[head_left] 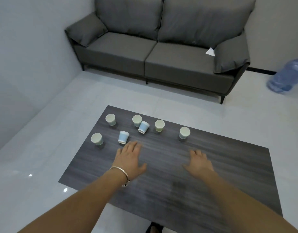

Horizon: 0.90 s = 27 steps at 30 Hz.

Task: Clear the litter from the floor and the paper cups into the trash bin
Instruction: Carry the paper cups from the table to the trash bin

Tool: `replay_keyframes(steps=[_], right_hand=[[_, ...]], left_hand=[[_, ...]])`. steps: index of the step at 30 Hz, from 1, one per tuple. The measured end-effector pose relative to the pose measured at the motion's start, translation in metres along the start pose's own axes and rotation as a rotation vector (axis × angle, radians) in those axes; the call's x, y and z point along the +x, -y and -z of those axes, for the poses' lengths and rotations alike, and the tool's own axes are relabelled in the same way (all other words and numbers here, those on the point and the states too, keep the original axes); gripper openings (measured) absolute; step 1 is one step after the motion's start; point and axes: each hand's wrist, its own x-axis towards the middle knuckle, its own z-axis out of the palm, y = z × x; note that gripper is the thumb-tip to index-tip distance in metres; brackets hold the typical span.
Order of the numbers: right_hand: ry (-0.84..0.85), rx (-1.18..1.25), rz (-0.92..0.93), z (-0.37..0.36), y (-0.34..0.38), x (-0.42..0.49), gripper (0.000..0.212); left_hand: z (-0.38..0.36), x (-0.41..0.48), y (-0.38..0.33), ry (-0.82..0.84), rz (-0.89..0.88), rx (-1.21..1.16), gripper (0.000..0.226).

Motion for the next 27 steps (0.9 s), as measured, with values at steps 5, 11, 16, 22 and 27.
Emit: replay_keyframes(steps=[5, 11, 16, 22, 27], right_hand=[[-0.038, 0.054, -0.031, 0.007, -0.011, 0.124, 0.071], [-0.038, 0.09, -0.038, -0.02, -0.019, 0.242, 0.078], [-0.036, 0.087, -0.045, -0.046, -0.021, 0.308, 0.078], [-0.006, 0.063, -0.08, -0.063, -0.005, 0.325, 0.062], [0.091, 0.35, 0.031, -0.065, 0.072, 0.269, 0.077]], left_hand=[[-0.027, 0.1, -0.007, 0.027, -0.049, -0.02, 0.086], [-0.107, 0.173, -0.015, 0.115, -0.082, -0.122, 0.085], [-0.161, 0.203, -0.002, 0.133, -0.099, -0.202, 0.085], [-0.195, 0.233, 0.018, 0.177, -0.111, -0.299, 0.088], [-0.188, 0.243, 0.038, 0.189, -0.046, -0.445, 0.093]])
